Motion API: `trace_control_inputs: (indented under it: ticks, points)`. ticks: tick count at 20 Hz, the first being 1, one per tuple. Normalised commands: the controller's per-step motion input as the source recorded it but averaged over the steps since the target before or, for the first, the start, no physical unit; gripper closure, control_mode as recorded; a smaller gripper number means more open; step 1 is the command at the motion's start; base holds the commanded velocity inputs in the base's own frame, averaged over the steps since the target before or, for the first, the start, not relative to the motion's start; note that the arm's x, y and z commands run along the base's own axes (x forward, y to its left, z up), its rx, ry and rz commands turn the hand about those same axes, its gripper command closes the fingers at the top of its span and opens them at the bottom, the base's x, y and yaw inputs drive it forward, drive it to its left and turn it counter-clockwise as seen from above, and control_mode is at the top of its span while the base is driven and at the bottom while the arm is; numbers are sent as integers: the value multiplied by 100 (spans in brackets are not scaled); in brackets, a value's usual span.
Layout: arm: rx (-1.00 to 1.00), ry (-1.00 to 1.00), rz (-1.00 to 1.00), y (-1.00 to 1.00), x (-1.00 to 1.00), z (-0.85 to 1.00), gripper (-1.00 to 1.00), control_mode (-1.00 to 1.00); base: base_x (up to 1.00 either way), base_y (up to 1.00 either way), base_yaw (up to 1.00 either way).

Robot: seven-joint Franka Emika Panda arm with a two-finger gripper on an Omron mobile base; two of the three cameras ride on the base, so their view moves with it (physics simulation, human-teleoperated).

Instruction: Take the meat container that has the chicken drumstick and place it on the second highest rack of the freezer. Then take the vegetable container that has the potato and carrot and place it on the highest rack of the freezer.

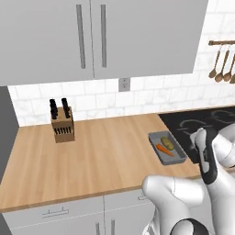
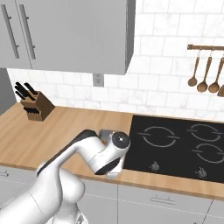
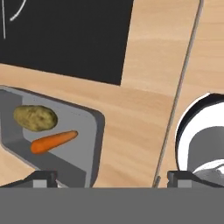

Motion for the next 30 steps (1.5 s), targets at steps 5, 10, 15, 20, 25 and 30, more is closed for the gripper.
trace_control_inputs:
  ticks: [5, 10, 15, 20, 25, 30]
  points:
    - [1, 0, -3, 48, 21, -11, -100, -100, 0, 0, 0]
    - [3, 1, 7, -1, 38, -16, -100, -100, 0, 0, 0]
    - [2, 3, 10, -25, 49, -24, -100, -100, 0, 0, 0]
    - [0, 14, 1, 1, 28, -29, -100, -100, 0, 0, 0]
    - [0, 13, 0, 13, 8, -38, -100, -100, 0, 0, 0]
    - [0, 6, 0, 1, 0, -26, -100, -100, 0, 0, 0]
